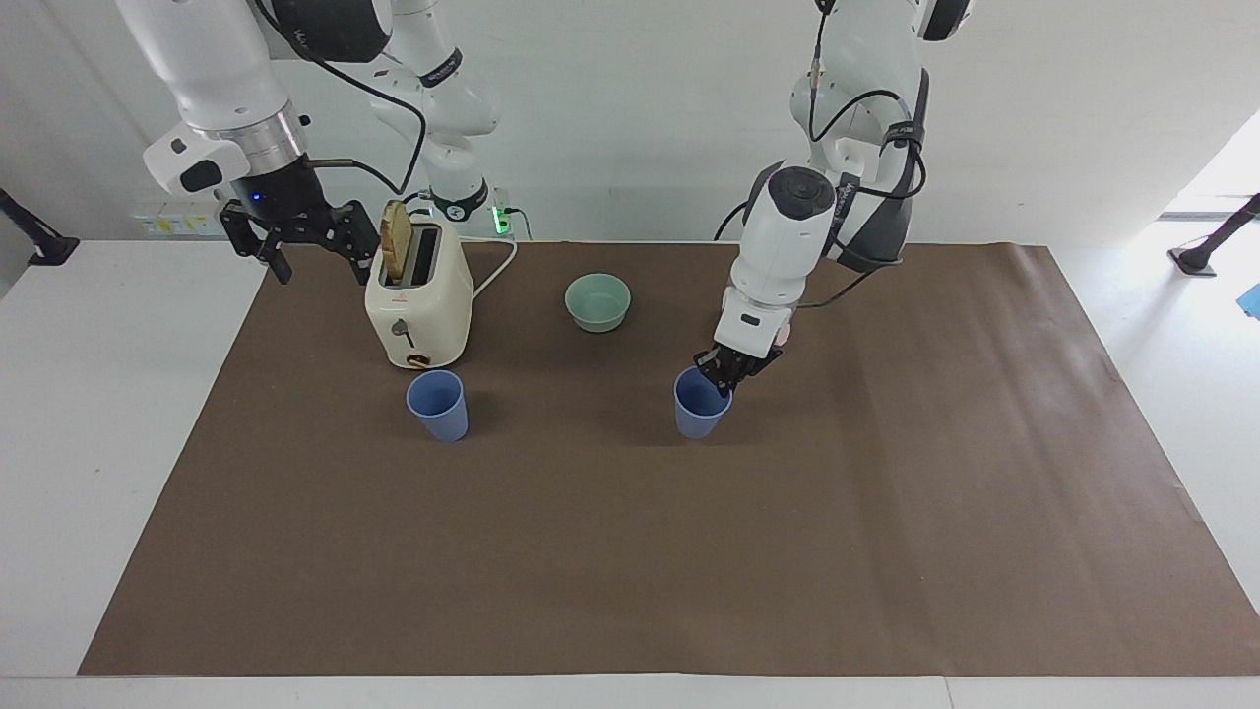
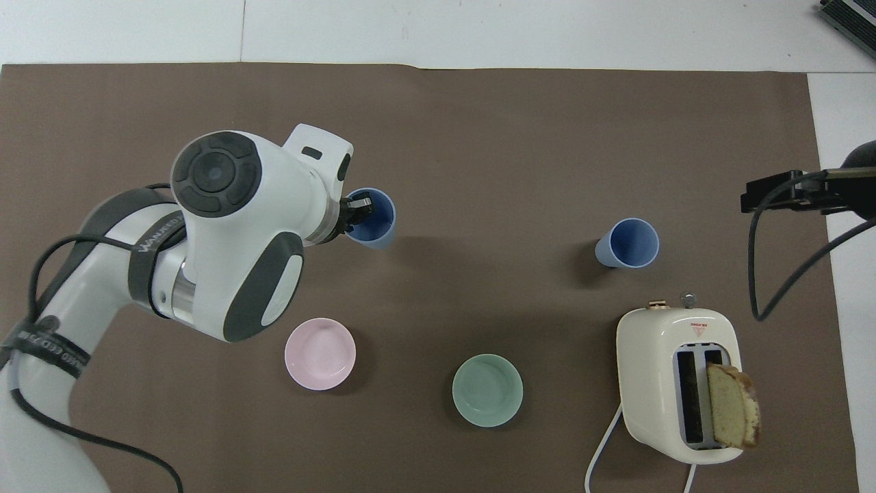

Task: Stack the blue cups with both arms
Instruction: 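Carry the blue cup with the left gripper toward the table center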

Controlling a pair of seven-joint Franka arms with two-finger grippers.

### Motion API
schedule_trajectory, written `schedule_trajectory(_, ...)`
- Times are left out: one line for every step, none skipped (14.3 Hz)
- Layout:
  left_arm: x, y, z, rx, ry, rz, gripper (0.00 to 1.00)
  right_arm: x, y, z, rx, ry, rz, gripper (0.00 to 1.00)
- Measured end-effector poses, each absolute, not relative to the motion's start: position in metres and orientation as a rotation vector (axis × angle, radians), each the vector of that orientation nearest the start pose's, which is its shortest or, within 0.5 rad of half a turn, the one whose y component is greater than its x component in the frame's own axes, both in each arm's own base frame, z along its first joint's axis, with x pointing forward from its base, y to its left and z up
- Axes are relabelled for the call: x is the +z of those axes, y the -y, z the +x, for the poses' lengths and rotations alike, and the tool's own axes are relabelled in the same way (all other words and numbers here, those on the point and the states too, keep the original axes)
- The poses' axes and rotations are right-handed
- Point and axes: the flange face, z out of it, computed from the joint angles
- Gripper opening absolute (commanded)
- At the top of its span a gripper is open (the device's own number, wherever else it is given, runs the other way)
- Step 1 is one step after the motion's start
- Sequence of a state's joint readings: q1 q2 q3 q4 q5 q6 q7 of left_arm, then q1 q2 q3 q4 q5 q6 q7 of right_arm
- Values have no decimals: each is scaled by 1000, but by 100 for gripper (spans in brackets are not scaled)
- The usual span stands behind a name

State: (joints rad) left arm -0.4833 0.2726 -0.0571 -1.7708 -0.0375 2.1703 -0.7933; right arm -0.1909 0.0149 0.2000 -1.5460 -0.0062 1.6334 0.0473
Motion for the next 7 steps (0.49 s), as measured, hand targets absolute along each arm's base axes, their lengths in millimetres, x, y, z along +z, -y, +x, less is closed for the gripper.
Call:
schedule_trajectory(415, 335, 554, -127, 442, -3224, 0, 634, -4, 566, -114, -60, -3140, 100)
schedule_trajectory(412, 340, 552, -139, 437, -3227, 0, 634, -4, 566, -114, -60, -3140, 100)
schedule_trajectory(410, 345, 551, -149, 434, -3231, 0, 633, -4, 566, -113, -60, -3140, 100)
schedule_trajectory(406, 349, 551, -152, 432, -3233, 0, 634, -4, 566, -113, -60, -3140, 100)
schedule_trajectory(403, 351, 551, -155, 431, -3235, 0, 634, -4, 566, -114, -60, -3140, 100)
schedule_trajectory(400, 352, 552, -160, 431, -3237, 0, 634, -4, 566, -114, -60, -3140, 100)
schedule_trajectory(398, 352, 553, -161, 432, -3237, 0, 634, -4, 566, -114, -60, -3140, 100)
